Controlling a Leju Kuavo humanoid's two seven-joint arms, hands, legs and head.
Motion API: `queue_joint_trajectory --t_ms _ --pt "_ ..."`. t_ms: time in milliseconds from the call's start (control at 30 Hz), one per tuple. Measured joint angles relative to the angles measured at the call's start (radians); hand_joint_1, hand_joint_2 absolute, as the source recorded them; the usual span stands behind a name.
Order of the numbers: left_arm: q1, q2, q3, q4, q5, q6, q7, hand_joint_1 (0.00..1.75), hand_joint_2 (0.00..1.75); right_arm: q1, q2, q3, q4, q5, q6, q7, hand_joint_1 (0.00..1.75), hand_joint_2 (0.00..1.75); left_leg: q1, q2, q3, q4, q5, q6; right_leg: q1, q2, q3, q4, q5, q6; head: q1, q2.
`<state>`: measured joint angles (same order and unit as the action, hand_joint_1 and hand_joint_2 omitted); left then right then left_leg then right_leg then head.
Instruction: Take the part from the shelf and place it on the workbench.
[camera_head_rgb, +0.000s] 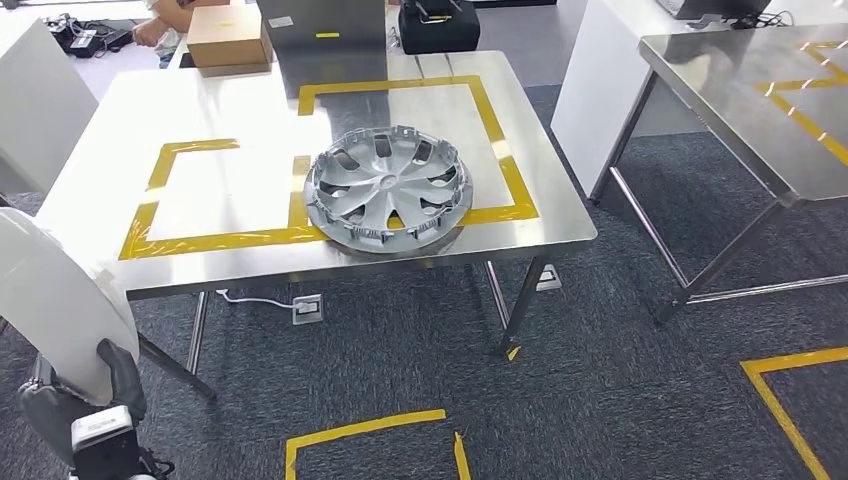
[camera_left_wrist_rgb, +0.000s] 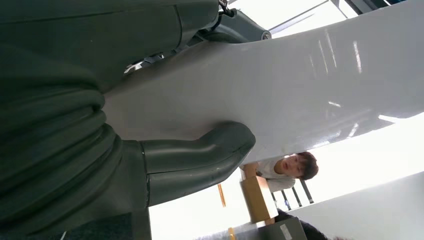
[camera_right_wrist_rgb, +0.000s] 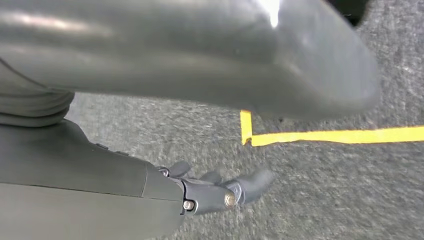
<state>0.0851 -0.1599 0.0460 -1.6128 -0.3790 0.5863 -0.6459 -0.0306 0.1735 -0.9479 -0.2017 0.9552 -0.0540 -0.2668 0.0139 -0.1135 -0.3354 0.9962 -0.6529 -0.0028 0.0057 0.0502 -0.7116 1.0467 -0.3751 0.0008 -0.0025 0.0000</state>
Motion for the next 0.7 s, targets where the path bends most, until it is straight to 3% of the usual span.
queue_joint_trajectory --t_ms 67,133,167,200,267,300,333,367,433,467,500,600,633,700 --pt "-0.002 0.002 -0.002 -0.004 -0.001 0.0 -0.005 1.75 1.75 -0.009 0.0 0.002 0.0 0.004 0.002 0.004 0.0 0.0 0.001 0.018 -0.022 0.076 0.04 -0.013 0.0 -0.014 0.035 -0.005 -0.028 -0.018 -0.001 0.0" --pt "-0.004 0.004 -0.005 -0.003 -0.002 0.0 -0.009 1.75 1.75 -0.016 -0.001 0.003 0.0 0.001 0.006 0.013 0.0 0.0 0.0 0.069 -0.115 0.217 0.072 -0.025 -0.002 -0.024 0.075 -0.013 -0.055 -0.032 -0.002 0.0" --pt "-0.004 0.006 -0.008 -0.001 -0.002 0.001 -0.011 1.75 1.75 -0.017 -0.001 0.003 0.0 -0.003 0.007 0.019 0.0 0.0 0.0 0.091 -0.169 0.275 0.055 -0.029 -0.002 -0.029 0.096 -0.016 -0.072 -0.035 -0.003 0.0" --pt "-0.004 0.006 -0.01 0.0 -0.003 0.002 -0.011 1.75 1.75 -0.017 -0.001 0.003 0.0 -0.008 0.007 0.025 0.0 0.0 0.0 0.102 -0.217 0.31 0.012 -0.031 -0.002 -0.033 0.118 -0.018 -0.091 -0.037 -0.003 0.0" --pt "-0.004 0.009 -0.015 0.004 -0.008 0.005 -0.011 1.75 1.75 -0.014 -0.001 0.002 0.0 -0.016 0.006 0.034 0.0 0.0 0.0 0.106 -0.289 0.314 -0.091 -0.031 -0.003 -0.038 0.167 -0.02 -0.128 -0.039 -0.003 0.0" --pt "-0.005 0.01 -0.018 0.007 -0.015 0.008 -0.011 1.75 1.75 -0.013 -0.001 0.001 0.0 -0.019 0.006 0.036 0.0 0.0 -0.001 0.107 -0.312 0.289 -0.115 -0.029 -0.003 -0.039 0.192 -0.02 -0.146 -0.04 -0.003 0.0" --pt "-0.007 0.012 -0.021 0.009 -0.026 0.012 -0.01 1.75 1.75 -0.012 0.0 0.0 0.0 -0.021 0.006 0.037 0.0 0.0 -0.001 0.107 -0.329 0.252 -0.097 -0.026 -0.004 -0.038 0.215 -0.02 -0.164 -0.039 -0.003 0.0" --pt "-0.009 0.013 -0.024 0.013 -0.038 0.018 -0.008 1.75 1.75 -0.008 0.0 0.0 0.0 -0.022 0.006 0.037 0.0 0.0 -0.002 0.11 -0.344 0.202 -0.02 -0.022 -0.003 -0.038 0.233 -0.02 -0.182 -0.037 -0.003 0.0" --pt "-0.013 0.016 -0.031 0.024 -0.06 0.028 -0.004 1.75 1.75 -0.008 0.001 -0.002 0.002 -0.023 0.006 0.037 0.0 0.0 -0.006 0.117 -0.37 0.112 0.174 -0.013 0.0 -0.034 0.258 -0.013 -0.219 -0.028 -0.004 0.0" --pt "-0.014 0.016 -0.034 0.029 -0.066 0.031 -0.002 1.75 1.75 -0.008 0.001 -0.002 0.003 -0.023 0.006 0.038 0.0 0.0 -0.008 0.12 -0.376 0.089 0.239 -0.009 0.002 -0.034 0.264 -0.012 -0.236 -0.023 -0.004 0.0" --pt "-0.017 0.017 -0.037 0.032 -0.069 0.033 -0.001 1.75 1.75 -0.011 0.001 -0.003 0.003 -0.023 0.006 0.039 0.0 0.0 -0.01 0.119 -0.379 0.083 0.256 -0.004 0.005 -0.033 0.273 -0.014 -0.249 -0.017 -0.003 0.0" --pt "-0.031 0.018 -0.045 0.032 -0.073 0.035 -0.001 1.75 1.75 -0.016 -0.002 -0.003 0.002 -0.023 0.006 0.038 0.0 0.0 -0.004 0.11 -0.352 0.077 0.234 0.015 0.003 -0.039 0.289 -0.007 -0.277 0.001 0.001 0.0" --pt "-0.035 0.018 -0.048 0.033 -0.073 0.035 -0.001 1.75 1.75 -0.019 -0.002 -0.003 0.002 -0.023 0.006 0.037 0.0 0.0 -0.002 0.109 -0.338 0.07 0.226 0.02 0.001 -0.041 0.271 0.031 -0.293 0.007 0.003 0.0" --pt "-0.038 0.018 -0.052 0.034 -0.073 0.035 -0.001 1.75 1.75 -0.023 -0.002 -0.003 0.002 -0.023 0.006 0.036 0.0 0.0 -0.001 0.109 -0.315 0.063 0.207 0.025 -0.005 -0.043 0.179 0.17 -0.332 0.019 0.007 0.0"
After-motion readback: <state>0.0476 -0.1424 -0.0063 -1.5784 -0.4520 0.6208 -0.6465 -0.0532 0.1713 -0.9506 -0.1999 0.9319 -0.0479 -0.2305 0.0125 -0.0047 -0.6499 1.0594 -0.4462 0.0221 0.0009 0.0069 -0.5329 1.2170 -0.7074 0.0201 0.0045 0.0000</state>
